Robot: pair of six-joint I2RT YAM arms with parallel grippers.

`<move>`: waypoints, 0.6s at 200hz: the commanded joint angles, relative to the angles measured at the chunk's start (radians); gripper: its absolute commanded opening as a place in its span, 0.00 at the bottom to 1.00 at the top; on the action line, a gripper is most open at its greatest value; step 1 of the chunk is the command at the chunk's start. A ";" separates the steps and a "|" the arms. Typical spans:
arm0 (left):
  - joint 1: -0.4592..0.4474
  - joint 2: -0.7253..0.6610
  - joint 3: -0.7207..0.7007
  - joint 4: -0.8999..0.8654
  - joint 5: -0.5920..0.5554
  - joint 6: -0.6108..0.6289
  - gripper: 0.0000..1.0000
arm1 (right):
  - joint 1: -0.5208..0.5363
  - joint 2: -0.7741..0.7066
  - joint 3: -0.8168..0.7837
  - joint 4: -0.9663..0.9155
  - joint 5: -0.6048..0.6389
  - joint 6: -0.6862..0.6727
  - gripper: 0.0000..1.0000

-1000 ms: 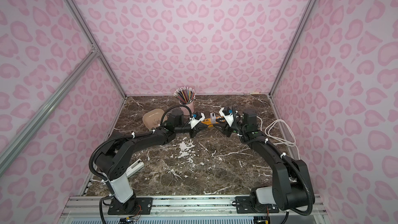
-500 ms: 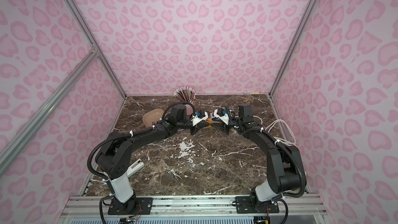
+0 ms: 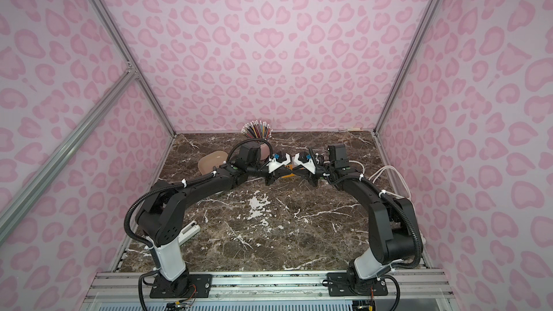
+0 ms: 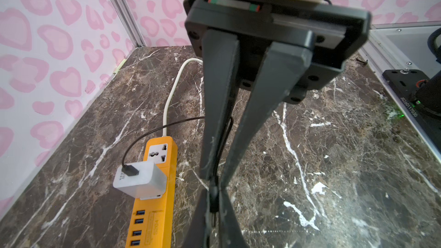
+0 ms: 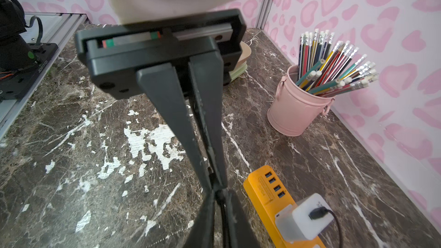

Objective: Charge the electronic scale
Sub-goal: Pick up the charging cable from the center of the board.

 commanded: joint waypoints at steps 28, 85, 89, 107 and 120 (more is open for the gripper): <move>0.000 -0.003 0.011 0.005 0.020 0.012 0.09 | 0.000 -0.007 -0.021 0.058 -0.048 -0.006 0.02; -0.002 -0.018 0.011 0.015 0.028 -0.002 0.09 | -0.003 0.002 -0.030 0.062 -0.072 -0.002 0.13; -0.002 -0.018 0.011 0.016 0.029 -0.002 0.09 | -0.003 0.002 -0.031 0.062 -0.071 -0.003 0.14; -0.001 -0.022 0.011 0.021 0.033 -0.005 0.09 | -0.005 0.004 -0.029 0.063 -0.072 -0.005 0.12; -0.001 -0.024 0.011 0.023 0.038 -0.007 0.09 | -0.004 0.008 -0.028 0.061 -0.078 -0.006 0.11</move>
